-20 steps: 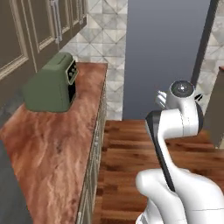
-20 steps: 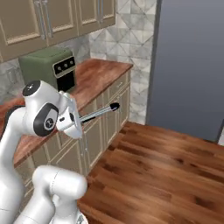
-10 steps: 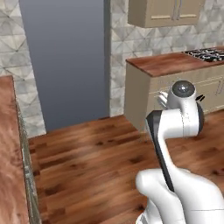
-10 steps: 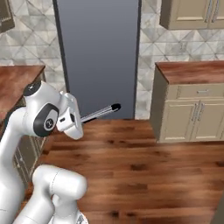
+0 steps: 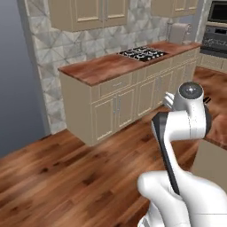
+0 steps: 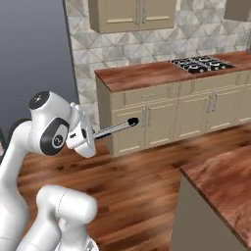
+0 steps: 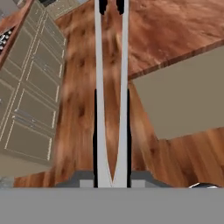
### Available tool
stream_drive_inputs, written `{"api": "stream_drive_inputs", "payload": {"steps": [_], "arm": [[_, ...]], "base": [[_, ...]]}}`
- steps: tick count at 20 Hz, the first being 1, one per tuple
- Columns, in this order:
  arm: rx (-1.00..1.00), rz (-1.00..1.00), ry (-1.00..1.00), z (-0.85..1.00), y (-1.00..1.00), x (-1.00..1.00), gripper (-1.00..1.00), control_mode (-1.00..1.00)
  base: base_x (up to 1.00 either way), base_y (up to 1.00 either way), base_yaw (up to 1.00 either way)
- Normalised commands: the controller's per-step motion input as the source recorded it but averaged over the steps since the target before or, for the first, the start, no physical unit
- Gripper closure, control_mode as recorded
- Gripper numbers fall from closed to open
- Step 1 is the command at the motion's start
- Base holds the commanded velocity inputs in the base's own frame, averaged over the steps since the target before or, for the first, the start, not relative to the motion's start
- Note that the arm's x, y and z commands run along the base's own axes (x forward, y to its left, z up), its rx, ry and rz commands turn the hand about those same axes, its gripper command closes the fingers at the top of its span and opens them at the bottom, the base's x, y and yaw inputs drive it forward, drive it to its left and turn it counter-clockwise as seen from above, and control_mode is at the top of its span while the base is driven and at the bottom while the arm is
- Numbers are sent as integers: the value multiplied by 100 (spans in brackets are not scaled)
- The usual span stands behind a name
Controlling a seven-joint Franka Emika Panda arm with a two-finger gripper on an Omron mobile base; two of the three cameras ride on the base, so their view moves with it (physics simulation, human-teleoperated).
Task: Pick up the tongs from the counter and place them near the plate next to the oven.
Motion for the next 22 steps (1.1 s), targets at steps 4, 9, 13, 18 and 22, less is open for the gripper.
{"api": "stream_drive_inputs", "payload": {"steps": [4,9,13,18,22], "arm": [[0,0,0,0,0,0,100,100],[0,0,0,0,0,0,100,100],[0,0,0,0,0,0,100,100],[0,0,0,0,0,0,100,100],[0,0,0,0,0,0,100,100]], "base": [[100,4,-37],[100,33,-40],[100,44,-45],[100,43,-50],[100,7,-47]]}}
